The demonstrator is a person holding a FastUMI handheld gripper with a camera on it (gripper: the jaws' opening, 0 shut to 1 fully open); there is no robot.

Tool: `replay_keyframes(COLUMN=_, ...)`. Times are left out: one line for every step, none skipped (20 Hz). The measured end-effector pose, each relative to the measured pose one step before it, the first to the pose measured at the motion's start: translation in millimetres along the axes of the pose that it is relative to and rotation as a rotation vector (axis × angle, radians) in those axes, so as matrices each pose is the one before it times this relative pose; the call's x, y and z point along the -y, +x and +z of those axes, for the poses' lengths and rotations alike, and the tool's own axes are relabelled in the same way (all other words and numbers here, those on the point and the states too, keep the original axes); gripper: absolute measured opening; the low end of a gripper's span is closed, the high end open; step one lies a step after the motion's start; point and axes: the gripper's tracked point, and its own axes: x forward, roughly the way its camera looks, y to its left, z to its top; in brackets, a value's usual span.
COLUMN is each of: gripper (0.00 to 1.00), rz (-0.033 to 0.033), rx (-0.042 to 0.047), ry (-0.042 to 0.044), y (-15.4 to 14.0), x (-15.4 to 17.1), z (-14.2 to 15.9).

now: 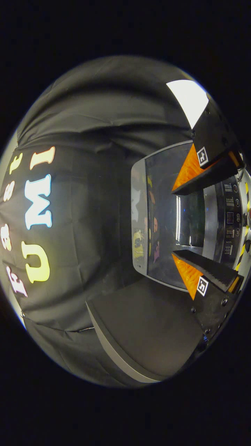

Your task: Put the clothes into the washing machine and then close the washing machine lid.

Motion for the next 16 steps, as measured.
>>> replay_keyframes(gripper=0.98, rz=0.00604, rx=0.02532, ry=0.00664, y=-6.00, x=-2.88, z=-1.77)
replay_keyframes(gripper=0.98, rz=0.00793, rx=0.02729, ry=0.00880, y=-8.15, x=-2.57, z=-3.12)
replay_keyframes(gripper=0.98, rz=0.00734, rx=0.02725, ry=0.00792, y=-7.02, x=-2.55, z=-1.87)
replay_keyframes(gripper=0.98, rz=0.00025, rx=0.03302, ry=0.00287, y=-7.09, x=-2.26, z=-4.43)
replay_keyframes(gripper=0.98, rz=-0.00060, rx=0.03709, ry=-0.00268, y=-9.48, x=-1.72, z=-3.85)
replay_keyframes(gripper=0.98, rz=-0.00229, rx=0.03298, ry=-0.00612, y=-10.76, x=-0.93, z=-4.73)
replay_keyframes(gripper=0.98, rz=-0.00525, rx=0.02795, ry=-0.00612, y=-8.44, x=-0.29, z=-3.52)
replay_keyframes(gripper=0.98, rz=-0.01432, rx=0.03415, ry=-0.00370, y=-14.01, x=1.85, z=-5.87)
replay_keyframes(gripper=0.98, rz=-0.00753, rx=0.03539, ry=0.00636, y=-13.31, x=1.07, z=-2.02)
replay_keyframes(gripper=0.98, rz=-0.00685, rx=0.03810, ry=0.00958, y=-15.69, x=-1.68, z=-3.12)
replay_keyframes(gripper=0.98, rz=-0.00752, rx=0.02860, ry=-0.00131, y=-11.97, x=-0.77, z=-2.09)
replay_keyframes(gripper=0.98, rz=-0.01212, rx=-0.00473, ry=-0.01920, y=-12.75, x=-1.70, z=-11.50)
replay_keyframes(gripper=0.98, rz=-0.00112, rx=-0.03583, ry=-0.00454, y=-11.89, x=-2.01, z=-11.80)
replay_keyframes(gripper=0.97, rz=0.00434, rx=-0.03199, ry=0.00420, y=-12.71, x=-5.14, z=-18.84)
replay_keyframes(gripper=0.97, rz=-0.00144, rx=0.00882, ry=0.01345, y=-16.09, x=-2.85, z=-5.78)
replay_keyframes(gripper=0.97, rz=0.00390, rx=0.02541, ry=0.01034, y=-17.88, x=-4.50, z=2.34)
